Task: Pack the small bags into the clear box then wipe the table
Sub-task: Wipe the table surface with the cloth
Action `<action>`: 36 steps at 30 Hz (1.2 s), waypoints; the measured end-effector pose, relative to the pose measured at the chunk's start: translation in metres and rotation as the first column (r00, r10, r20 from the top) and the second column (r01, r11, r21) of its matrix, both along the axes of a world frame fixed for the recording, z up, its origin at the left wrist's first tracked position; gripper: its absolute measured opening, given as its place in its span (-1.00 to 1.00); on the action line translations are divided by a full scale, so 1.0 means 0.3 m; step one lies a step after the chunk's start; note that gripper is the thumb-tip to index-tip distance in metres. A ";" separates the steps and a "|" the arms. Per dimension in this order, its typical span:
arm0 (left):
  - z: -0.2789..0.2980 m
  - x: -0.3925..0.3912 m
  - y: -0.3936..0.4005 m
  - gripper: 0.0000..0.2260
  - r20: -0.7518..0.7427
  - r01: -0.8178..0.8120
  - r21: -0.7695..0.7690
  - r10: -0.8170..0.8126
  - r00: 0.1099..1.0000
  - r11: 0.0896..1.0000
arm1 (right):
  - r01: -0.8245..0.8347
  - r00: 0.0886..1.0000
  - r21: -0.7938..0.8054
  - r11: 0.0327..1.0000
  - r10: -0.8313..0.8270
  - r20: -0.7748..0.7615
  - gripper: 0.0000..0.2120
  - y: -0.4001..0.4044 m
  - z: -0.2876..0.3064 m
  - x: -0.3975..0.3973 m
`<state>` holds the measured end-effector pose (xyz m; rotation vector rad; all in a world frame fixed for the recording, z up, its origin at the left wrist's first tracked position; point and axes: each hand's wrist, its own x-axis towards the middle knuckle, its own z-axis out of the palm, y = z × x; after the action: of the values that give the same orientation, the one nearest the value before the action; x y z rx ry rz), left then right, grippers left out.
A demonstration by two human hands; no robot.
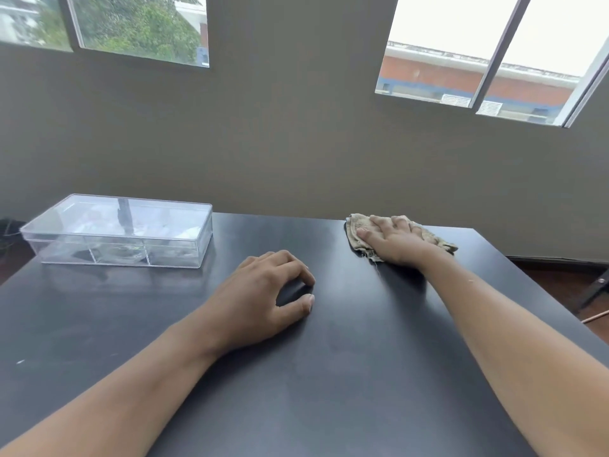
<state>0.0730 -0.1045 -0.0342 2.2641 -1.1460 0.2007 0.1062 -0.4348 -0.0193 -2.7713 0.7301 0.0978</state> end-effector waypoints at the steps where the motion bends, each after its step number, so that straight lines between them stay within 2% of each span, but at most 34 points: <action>1: -0.001 0.001 0.000 -0.80 0.000 0.002 -0.002 -0.002 1.000 1.000 | 0.008 1.000 0.004 1.000 -0.008 -0.003 -0.04 0.000 0.003 0.014; 6: 0.001 0.004 -0.002 -0.81 0.000 0.003 -0.014 -0.003 1.000 1.000 | 0.053 0.999 -0.011 0.999 -0.053 0.000 -0.04 0.013 0.006 0.037; 17: 0.014 -0.004 0.000 -0.86 -0.019 -0.005 -0.020 0.004 1.000 1.000 | -0.010 1.000 -0.062 0.998 0.010 0.006 -0.09 0.064 -0.002 -0.037; 22: 0.022 -0.008 0.001 -0.87 -0.033 -0.002 -0.014 0.001 0.999 1.000 | -0.127 0.992 -0.058 0.990 0.126 -0.019 -0.14 0.145 -0.001 -0.181; 29: 0.025 -0.016 0.007 -0.88 -0.031 -0.010 -0.007 0.010 0.999 1.000 | -0.268 0.962 -0.093 0.959 0.271 0.023 -0.25 0.298 -0.024 -0.485; 33: 0.017 -0.018 0.011 -0.87 -0.030 -0.023 -0.008 0.023 0.999 1.000 | -0.322 0.944 -0.090 0.943 0.327 0.052 -0.37 0.356 -0.037 -0.654; 36: 0.011 -0.014 0.008 -0.86 -0.026 -0.029 -0.005 0.029 0.999 1.000 | -0.351 0.933 -0.098 0.931 0.357 0.051 -0.37 0.374 -0.043 -0.735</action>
<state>0.0690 -0.1020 -0.0309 2.2728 -1.0982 0.1849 -0.1144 -0.3226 -0.0322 -2.9436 0.2131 0.0430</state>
